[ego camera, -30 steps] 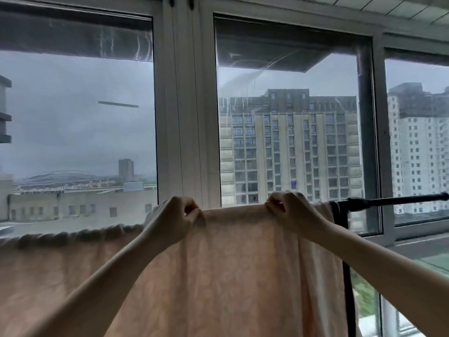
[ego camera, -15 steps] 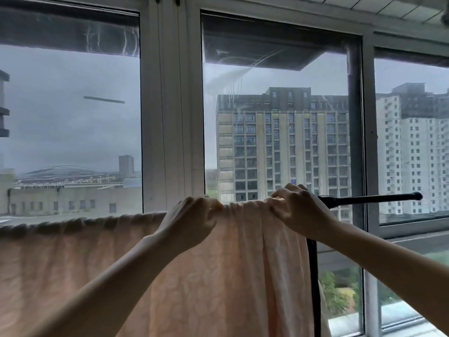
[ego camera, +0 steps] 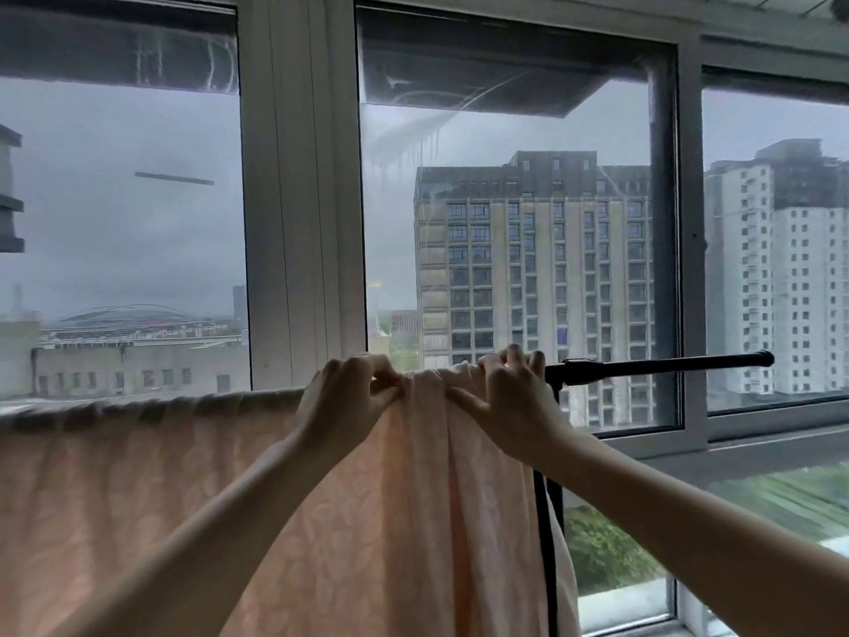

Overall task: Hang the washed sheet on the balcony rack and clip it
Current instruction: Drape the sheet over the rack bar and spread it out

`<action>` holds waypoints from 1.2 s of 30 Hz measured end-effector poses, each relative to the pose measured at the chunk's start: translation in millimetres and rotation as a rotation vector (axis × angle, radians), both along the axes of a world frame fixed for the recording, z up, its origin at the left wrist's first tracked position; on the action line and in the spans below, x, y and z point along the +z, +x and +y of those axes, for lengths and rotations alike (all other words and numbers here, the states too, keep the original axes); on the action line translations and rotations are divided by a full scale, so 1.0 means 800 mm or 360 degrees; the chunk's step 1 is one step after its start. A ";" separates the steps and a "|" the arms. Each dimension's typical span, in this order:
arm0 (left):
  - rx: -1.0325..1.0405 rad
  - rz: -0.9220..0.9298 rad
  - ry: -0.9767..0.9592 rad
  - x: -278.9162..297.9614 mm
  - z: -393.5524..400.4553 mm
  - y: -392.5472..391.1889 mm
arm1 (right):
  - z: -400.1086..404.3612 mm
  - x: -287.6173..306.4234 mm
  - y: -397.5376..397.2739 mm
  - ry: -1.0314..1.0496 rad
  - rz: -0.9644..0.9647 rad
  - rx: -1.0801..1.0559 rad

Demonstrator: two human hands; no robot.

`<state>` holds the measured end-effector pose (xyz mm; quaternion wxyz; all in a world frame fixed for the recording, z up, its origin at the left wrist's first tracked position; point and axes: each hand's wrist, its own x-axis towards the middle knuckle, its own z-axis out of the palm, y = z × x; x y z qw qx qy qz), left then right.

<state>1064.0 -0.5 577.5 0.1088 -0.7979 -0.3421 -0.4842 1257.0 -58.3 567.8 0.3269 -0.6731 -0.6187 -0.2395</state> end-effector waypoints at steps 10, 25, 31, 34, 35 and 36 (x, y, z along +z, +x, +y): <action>-0.0035 0.0118 -0.0075 0.013 0.007 -0.016 | 0.004 0.028 -0.017 0.0098 0.0143 0.0271; -0.0055 0.0335 -0.0239 0.015 0.008 -0.024 | -0.019 0.008 0.042 -0.0160 0.1346 0.0403; -0.0075 0.0216 -0.0117 0.015 0.006 -0.014 | -0.010 0.019 0.037 -0.0069 0.1075 0.0302; -0.0083 0.0222 -0.0140 0.022 0.008 -0.018 | -0.014 0.036 0.044 0.0018 0.0820 0.0180; -0.0077 0.0232 -0.0143 0.022 0.009 -0.018 | -0.014 0.043 0.049 0.0064 0.0737 0.0140; -0.0073 0.0237 -0.0146 0.022 0.010 -0.018 | -0.014 0.048 0.055 0.0105 0.0661 0.0123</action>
